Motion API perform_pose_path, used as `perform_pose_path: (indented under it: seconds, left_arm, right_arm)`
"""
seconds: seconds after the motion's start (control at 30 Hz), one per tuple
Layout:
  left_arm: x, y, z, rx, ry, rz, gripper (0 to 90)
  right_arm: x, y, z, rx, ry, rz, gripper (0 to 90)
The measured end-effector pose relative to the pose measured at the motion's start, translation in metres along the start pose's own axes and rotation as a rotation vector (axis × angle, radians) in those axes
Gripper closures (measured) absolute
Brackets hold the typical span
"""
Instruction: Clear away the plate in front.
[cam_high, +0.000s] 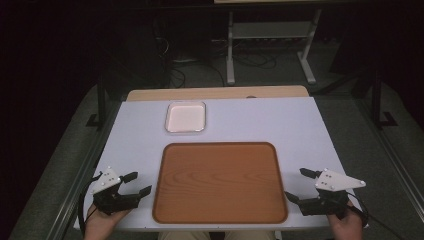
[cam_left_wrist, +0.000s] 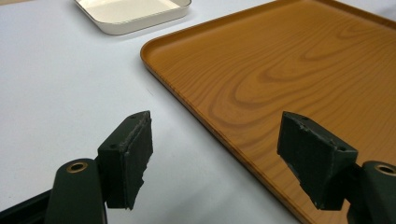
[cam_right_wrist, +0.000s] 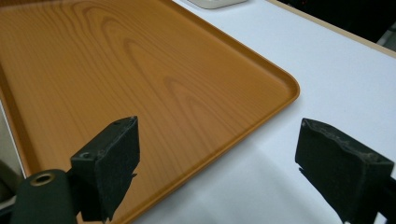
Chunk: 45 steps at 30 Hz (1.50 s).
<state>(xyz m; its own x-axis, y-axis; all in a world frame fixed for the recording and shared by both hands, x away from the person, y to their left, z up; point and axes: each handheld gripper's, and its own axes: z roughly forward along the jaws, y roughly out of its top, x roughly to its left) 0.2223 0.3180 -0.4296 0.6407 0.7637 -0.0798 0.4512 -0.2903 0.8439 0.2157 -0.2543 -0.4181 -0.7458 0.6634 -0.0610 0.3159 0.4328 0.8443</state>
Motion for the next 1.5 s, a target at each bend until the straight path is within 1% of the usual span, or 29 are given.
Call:
perform_pose_path:
  seconds: [0.3,0.43,0.57,0.77,0.8,1.03,1.07,1.13,1.27,1.43,1.5]
  left_arm:
    - [0.000,0.000,0.001,0.006,-0.006,-0.003,26.2]
    - [-0.001,0.000,0.003,0.016,-0.007,0.005,26.2]
    - [-0.001,0.000,0.004,0.020,-0.009,0.005,26.2]
    - [-0.002,0.000,0.006,0.016,-0.011,0.005,26.2]
    - [-0.002,0.001,0.007,0.015,-0.014,0.002,26.2]
    - [-0.003,0.004,0.010,0.022,-0.021,0.013,26.2]
    - [-0.003,0.006,0.012,0.020,-0.028,0.015,26.2]
    - [-0.003,0.007,0.012,0.019,-0.028,0.018,26.2]
    - [-0.002,0.016,0.015,0.004,-0.034,0.019,26.2]
    - [-0.001,0.030,0.017,-0.011,-0.034,0.041,26.2]
    - [0.001,0.034,0.020,-0.004,-0.033,0.053,26.2]
  right_arm:
    - [0.000,0.000,0.000,0.000,-0.002,-0.001,13.0]
    - [0.000,0.000,0.000,-0.006,-0.004,0.003,13.0]
    - [0.000,0.000,-0.002,-0.010,-0.007,0.002,13.0]
    - [0.000,0.000,-0.002,-0.012,-0.008,0.005,13.0]
    - [0.001,0.000,-0.002,-0.013,-0.008,0.006,13.0]
    - [-0.001,0.000,-0.005,-0.030,-0.018,0.021,13.0]
    - [-0.001,-0.001,-0.005,-0.034,-0.022,0.024,13.0]
    - [-0.001,-0.001,-0.006,-0.040,-0.028,0.029,13.1]
    - [-0.003,-0.001,-0.007,-0.045,-0.036,0.038,13.0]
    - [-0.004,-0.002,-0.008,-0.060,-0.040,0.057,13.0]
    - [-0.005,-0.002,-0.009,-0.066,-0.040,0.064,13.0]
